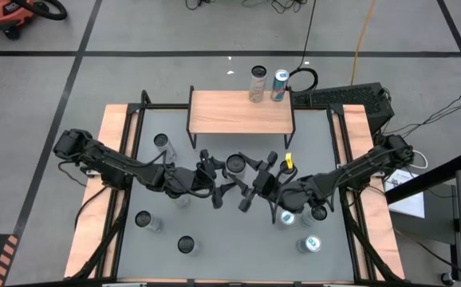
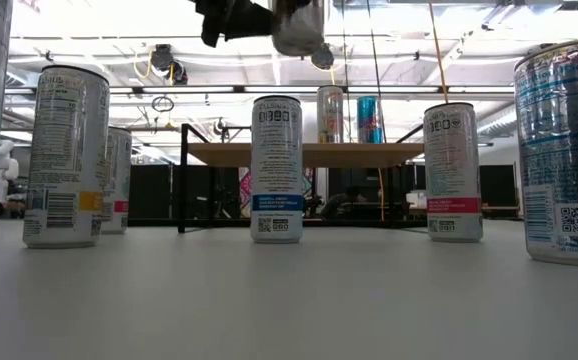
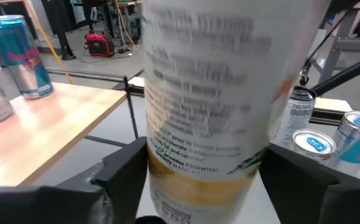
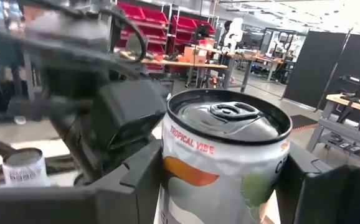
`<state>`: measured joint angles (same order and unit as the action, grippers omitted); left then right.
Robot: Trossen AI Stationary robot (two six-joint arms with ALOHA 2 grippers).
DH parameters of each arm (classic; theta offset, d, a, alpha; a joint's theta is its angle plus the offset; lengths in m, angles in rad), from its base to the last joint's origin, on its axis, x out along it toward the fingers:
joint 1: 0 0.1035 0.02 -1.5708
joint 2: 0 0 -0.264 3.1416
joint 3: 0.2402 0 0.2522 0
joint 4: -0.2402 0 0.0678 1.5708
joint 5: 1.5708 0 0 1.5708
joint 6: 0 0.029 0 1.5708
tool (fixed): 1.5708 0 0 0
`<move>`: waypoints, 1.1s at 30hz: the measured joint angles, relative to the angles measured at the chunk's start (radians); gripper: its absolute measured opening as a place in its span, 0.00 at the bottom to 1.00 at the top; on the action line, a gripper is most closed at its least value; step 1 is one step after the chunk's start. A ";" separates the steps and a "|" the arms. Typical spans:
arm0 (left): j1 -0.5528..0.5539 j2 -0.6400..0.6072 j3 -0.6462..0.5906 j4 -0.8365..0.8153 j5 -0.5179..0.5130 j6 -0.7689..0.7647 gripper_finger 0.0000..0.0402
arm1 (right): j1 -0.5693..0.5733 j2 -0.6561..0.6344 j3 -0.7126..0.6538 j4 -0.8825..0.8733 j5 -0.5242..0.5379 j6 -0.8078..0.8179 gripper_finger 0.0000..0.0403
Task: Place canned beverage on shelf
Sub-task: Put the right white yellow soda can on the shelf aligned with the other white yellow soda can
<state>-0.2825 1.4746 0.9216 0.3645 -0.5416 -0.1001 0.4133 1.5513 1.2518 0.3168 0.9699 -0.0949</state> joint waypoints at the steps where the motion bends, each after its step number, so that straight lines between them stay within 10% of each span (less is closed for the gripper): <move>1: 0.000 -0.001 0.001 0.001 -0.016 -0.004 0.76 | 0.000 0.000 0.000 -0.015 0.016 -0.004 0.45; 10: -0.008 -0.019 0.002 -0.053 -0.062 0.005 0.98 | -0.021 -0.001 -0.002 -0.062 0.026 -0.039 0.43; 33: 0.010 -0.163 0.000 -0.277 -0.069 0.133 0.99 | -0.266 -0.287 -0.184 -0.179 -0.140 -0.012 0.42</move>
<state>-0.2726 1.3121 0.9218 0.0875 -0.6106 0.0330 0.1471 1.2638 1.0675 0.1375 0.8303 -0.1073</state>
